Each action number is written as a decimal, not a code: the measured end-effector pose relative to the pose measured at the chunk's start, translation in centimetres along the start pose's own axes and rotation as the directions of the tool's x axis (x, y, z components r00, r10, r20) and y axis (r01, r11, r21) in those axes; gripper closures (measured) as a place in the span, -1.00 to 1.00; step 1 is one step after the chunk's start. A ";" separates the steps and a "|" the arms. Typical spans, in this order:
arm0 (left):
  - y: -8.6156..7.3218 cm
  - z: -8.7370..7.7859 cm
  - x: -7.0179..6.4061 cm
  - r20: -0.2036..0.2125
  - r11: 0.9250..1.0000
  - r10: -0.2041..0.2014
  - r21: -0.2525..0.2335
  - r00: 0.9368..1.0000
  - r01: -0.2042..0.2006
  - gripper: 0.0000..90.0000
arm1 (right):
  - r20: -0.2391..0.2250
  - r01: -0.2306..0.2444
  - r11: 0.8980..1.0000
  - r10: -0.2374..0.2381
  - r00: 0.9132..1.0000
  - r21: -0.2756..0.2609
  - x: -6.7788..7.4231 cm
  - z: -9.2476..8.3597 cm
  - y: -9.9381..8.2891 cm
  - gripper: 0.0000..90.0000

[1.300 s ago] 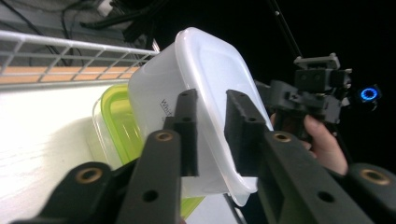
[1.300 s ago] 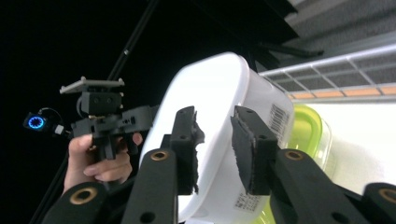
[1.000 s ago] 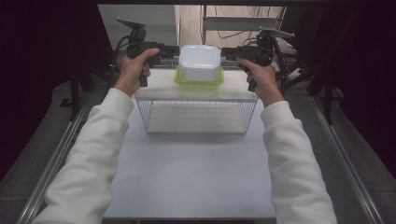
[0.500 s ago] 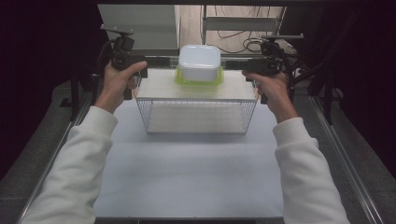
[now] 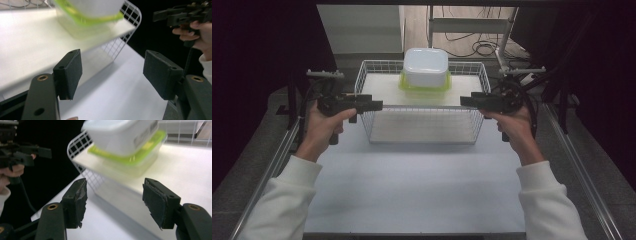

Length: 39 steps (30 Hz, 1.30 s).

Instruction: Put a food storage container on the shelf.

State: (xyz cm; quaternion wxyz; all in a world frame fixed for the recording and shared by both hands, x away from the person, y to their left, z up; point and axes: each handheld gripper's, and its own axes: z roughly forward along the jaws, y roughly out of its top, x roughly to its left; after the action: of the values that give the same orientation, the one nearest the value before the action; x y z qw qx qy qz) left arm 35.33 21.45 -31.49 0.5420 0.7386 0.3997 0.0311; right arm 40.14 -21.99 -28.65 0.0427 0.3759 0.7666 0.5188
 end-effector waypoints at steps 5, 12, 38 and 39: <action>-3.8 -0.2 -0.6 -0.005 1.000 -0.003 0.019 1.000 0.003 -0.31 | -0.001 0.026 1.000 -0.026 1.000 0.003 0.5 -1.3 -3.9 -0.21; -8.5 -0.1 -1.0 -0.036 0.999 0.005 0.052 0.999 -0.003 -0.31 | -0.017 0.040 0.999 -0.040 0.999 0.022 0.5 -1.8 -9.3 -0.24; -15.5 1.8 0.6 -0.132 0.994 -0.037 0.099 0.991 0.050 -0.30 | 0.051 -0.029 0.995 0.024 0.998 0.096 -2.3 -0.4 -17.7 -0.29; -15.5 1.8 0.6 -0.133 0.994 -0.035 0.100 0.990 0.049 -0.31 | 0.056 -0.026 0.995 0.021 0.998 0.094 -2.3 -0.4 -17.8 -0.30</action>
State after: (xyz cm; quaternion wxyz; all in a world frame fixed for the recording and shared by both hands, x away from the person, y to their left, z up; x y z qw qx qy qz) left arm 27.97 21.89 -45.23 0.4762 0.7534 0.4510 0.0476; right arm 32.12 -26.93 -43.89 0.0400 0.4006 0.7844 0.4718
